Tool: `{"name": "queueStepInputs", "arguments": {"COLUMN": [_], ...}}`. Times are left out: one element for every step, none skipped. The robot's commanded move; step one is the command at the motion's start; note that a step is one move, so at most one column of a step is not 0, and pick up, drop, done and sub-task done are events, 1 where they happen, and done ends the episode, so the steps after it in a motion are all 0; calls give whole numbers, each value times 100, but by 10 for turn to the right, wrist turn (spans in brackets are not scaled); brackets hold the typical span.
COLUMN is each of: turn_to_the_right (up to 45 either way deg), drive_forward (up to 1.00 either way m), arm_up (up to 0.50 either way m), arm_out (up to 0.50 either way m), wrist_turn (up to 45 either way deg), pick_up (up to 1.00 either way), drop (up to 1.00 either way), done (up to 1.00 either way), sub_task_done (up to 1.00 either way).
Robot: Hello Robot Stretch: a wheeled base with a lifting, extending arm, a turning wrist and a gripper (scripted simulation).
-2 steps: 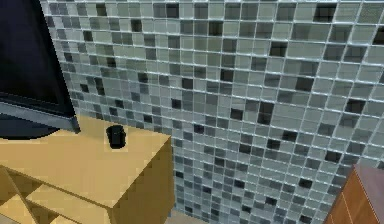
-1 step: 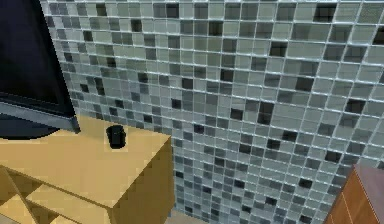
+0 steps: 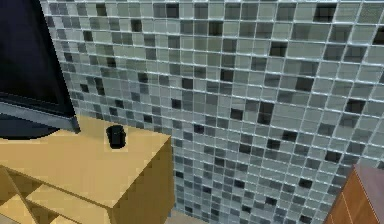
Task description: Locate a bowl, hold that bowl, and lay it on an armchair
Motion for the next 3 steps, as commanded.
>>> {"name": "queueStepInputs", "arguments": {"turn_to_the_right": [0,0,0], "drive_forward": [0,0,0], "arm_up": [0,0,0], "arm_out": [0,0,0], "wrist_turn": [450,450,120], "pick_up": [0,0,0], "drop": [0,0,0], "done": [0,0,0], "sub_task_done": [0,0,0]}}
